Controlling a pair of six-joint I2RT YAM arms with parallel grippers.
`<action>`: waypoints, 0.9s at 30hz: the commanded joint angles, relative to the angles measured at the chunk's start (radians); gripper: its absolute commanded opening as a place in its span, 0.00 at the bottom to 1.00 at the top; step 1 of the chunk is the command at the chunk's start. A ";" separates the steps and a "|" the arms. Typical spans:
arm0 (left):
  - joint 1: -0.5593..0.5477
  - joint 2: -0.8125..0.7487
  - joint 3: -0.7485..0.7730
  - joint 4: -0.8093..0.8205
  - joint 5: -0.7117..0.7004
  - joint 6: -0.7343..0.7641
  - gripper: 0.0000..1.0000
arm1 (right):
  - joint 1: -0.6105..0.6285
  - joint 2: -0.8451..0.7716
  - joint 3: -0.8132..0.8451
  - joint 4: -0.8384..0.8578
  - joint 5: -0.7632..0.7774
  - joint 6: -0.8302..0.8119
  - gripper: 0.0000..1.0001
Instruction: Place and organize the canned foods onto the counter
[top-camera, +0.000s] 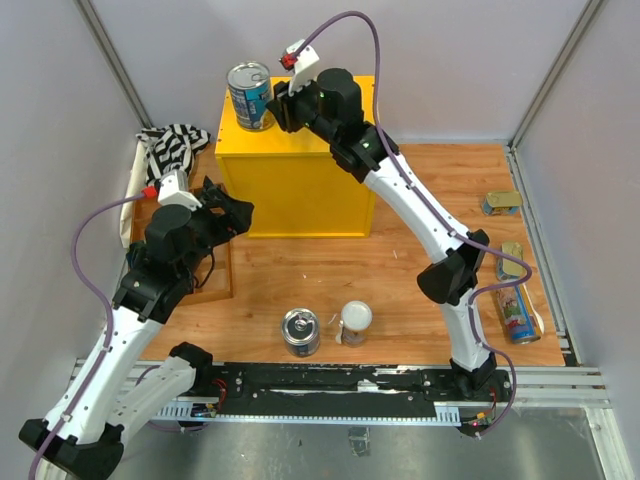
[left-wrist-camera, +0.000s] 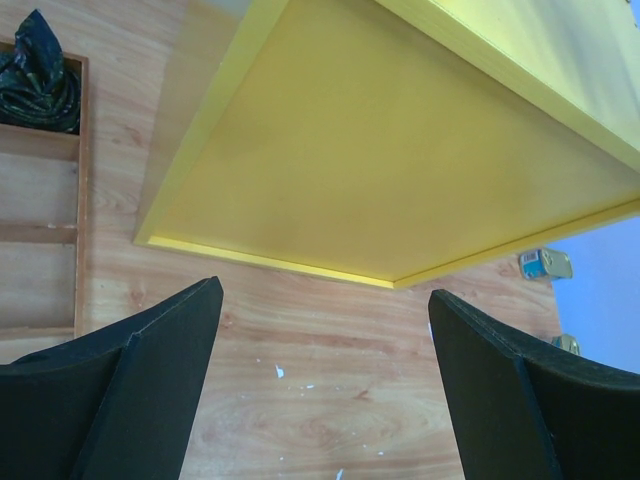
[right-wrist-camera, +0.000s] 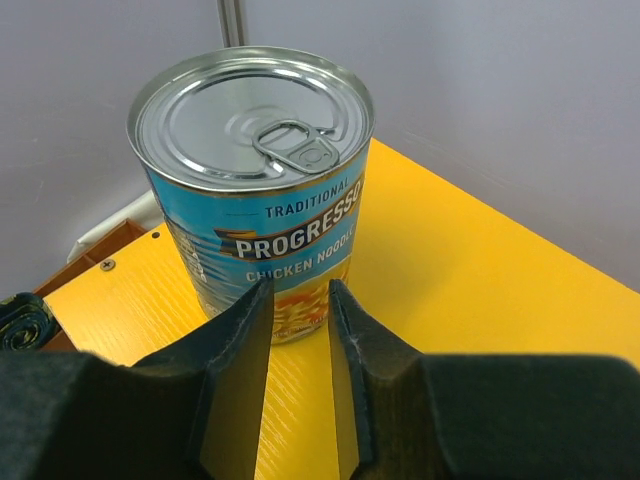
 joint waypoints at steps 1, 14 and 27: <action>-0.005 0.005 -0.020 0.010 0.026 0.023 0.88 | -0.012 0.037 0.029 0.030 -0.034 0.025 0.31; -0.005 -0.035 -0.027 -0.068 0.022 -0.006 0.87 | 0.047 -0.070 -0.105 0.025 -0.044 -0.011 0.38; -0.006 -0.043 -0.091 -0.112 0.091 -0.038 0.87 | 0.069 -0.016 -0.025 -0.011 -0.097 0.019 0.39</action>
